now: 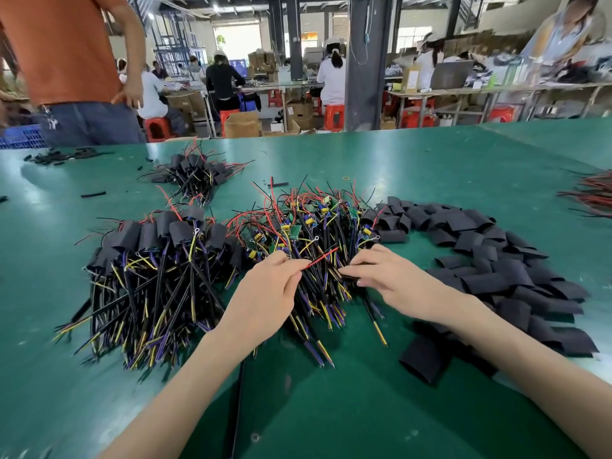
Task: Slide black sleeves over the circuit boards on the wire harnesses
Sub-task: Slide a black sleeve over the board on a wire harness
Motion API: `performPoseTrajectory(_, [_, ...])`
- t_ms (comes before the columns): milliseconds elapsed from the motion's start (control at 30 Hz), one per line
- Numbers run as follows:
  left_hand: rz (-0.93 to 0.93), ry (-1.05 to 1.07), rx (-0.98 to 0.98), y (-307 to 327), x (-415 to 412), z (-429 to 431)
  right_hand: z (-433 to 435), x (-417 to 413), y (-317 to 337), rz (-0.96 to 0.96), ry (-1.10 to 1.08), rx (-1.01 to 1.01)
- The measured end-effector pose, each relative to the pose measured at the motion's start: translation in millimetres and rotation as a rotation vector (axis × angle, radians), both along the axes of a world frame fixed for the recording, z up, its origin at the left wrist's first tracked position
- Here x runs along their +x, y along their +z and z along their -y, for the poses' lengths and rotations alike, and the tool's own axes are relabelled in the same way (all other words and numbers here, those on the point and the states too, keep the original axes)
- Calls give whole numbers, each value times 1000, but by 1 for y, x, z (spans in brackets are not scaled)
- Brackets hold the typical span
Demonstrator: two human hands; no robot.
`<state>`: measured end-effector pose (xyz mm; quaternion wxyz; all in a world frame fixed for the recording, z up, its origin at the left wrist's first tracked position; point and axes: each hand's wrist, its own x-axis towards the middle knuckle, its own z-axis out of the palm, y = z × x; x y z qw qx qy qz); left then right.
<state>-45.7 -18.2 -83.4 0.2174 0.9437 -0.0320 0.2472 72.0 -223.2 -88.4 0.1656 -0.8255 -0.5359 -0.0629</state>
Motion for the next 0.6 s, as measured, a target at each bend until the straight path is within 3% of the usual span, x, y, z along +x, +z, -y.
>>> performPoseTrajectory(133, [4,-3,3,-1,0,1,1,-6,6,156,-69,68])
performPoseTrajectory(267, [3,-1,7,-2,0,0,2,-12,10,102,-206,59])
performPoseTrajectory(400, [1,0,17,-2,0,-1,2,-15,9,15,-153,13])
performPoseTrajectory(600, [-23,-11,13,-3,-1,1,2,-11,1,-91,-136,144])
